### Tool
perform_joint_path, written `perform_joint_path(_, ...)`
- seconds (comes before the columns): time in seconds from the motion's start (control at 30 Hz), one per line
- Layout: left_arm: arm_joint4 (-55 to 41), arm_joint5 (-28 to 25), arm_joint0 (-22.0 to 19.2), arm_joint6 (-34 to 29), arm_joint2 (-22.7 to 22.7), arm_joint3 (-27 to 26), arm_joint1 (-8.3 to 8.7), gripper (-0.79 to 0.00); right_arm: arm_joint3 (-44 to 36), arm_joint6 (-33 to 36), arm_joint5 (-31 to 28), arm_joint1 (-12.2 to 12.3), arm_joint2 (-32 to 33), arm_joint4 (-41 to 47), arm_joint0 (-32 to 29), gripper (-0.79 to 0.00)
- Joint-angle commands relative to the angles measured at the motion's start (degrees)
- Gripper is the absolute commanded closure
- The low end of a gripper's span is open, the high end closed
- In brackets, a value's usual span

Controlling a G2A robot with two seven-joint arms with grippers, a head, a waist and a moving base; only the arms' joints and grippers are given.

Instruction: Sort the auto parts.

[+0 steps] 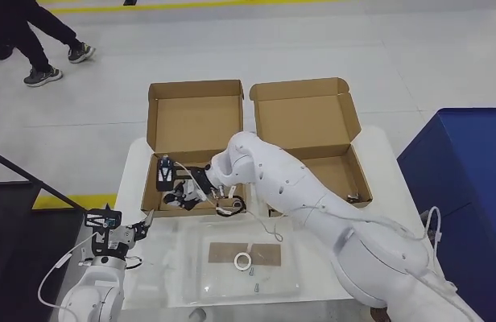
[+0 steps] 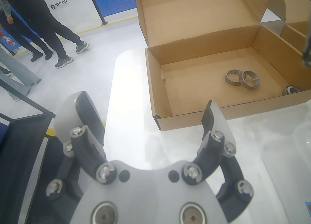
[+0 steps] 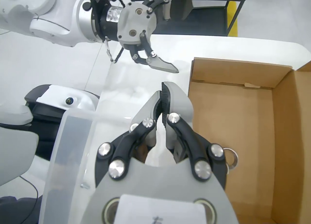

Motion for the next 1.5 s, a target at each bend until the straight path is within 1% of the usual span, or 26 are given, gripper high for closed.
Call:
perform_joint_path(0.0, 0.00, 0.00, 0.00, 0.00, 0.00, 0.00, 0.00, -0.785, -9.67, 7.96, 7.30, 3.00, 2.49, 3.64, -2.45, 0.000)
perform_joint_path(0.07, 0.00, 0.00, 0.00, 0.00, 0.00, 0.00, 0.00, -0.785, -21.16, 15.07, 16.86, 6.26, 5.81, 4.95, -6.06, 0.000)
perform_joint_path(0.13, 0.00, 0.00, 0.00, 0.00, 0.00, 0.00, 0.00, -0.785, -35.26, 21.52, 27.74, 9.75, 9.99, 2.11, -11.33, 0.000)
perform_joint_path(0.17, 0.00, 0.00, 0.00, 0.00, 0.00, 0.00, 0.00, -0.785, -42.30, 24.25, 32.13, 11.38, 12.07, -0.07, -14.71, 0.000)
perform_joint_path(0.6, 0.00, 0.00, 0.00, 0.00, 0.00, 0.00, 0.00, -0.785, -42.30, 24.25, 32.13, 11.38, 12.07, -0.07, -14.71, 0.000)
perform_joint_path(0.67, 0.00, 0.00, 0.00, 0.00, 0.00, 0.00, 0.00, -0.785, -42.44, 25.09, 32.78, 11.40, 11.14, -2.03, -15.17, 0.000)
perform_joint_path(0.77, 0.00, 0.00, 0.00, 0.00, 0.00, 0.00, 0.00, -0.785, -44.26, 31.68, 38.75, 11.08, 8.22, -7.63, -14.58, 0.000)
perform_joint_path(0.87, 0.00, 0.00, 0.00, 0.00, 0.00, 0.00, 0.00, -0.785, -47.02, 38.78, 43.32, 11.05, 6.56, -10.56, -14.52, 0.000)
perform_joint_path(0.97, 0.00, 0.00, 0.00, 0.00, 0.00, 0.00, 0.00, -0.785, -50.82, 45.58, 47.29, 11.61, 6.33, -12.89, -15.35, 0.000)
perform_joint_path(1.07, 0.00, 0.00, 0.00, 0.00, 0.00, 0.00, 0.00, -0.785, -54.87, 51.92, 51.11, 12.67, 7.66, -14.00, -17.15, 0.000)
perform_joint_path(1.17, 0.00, 0.00, 0.00, 0.00, 0.00, 0.00, 0.00, -0.785, -57.16, 52.32, 54.84, 14.18, 8.23, -13.82, -19.42, 0.000)
perform_joint_path(1.3, 0.00, 0.00, 0.00, 0.00, 0.00, 0.00, 0.00, -0.785, -58.95, 52.32, 57.69, 16.69, 9.06, -11.30, -20.60, 0.000)
perform_joint_path(1.47, 0.00, 0.00, 0.00, 0.00, 0.00, 0.00, 0.00, -0.785, -59.31, 52.32, 57.82, 16.85, 9.33, -10.96, -20.65, 0.000)
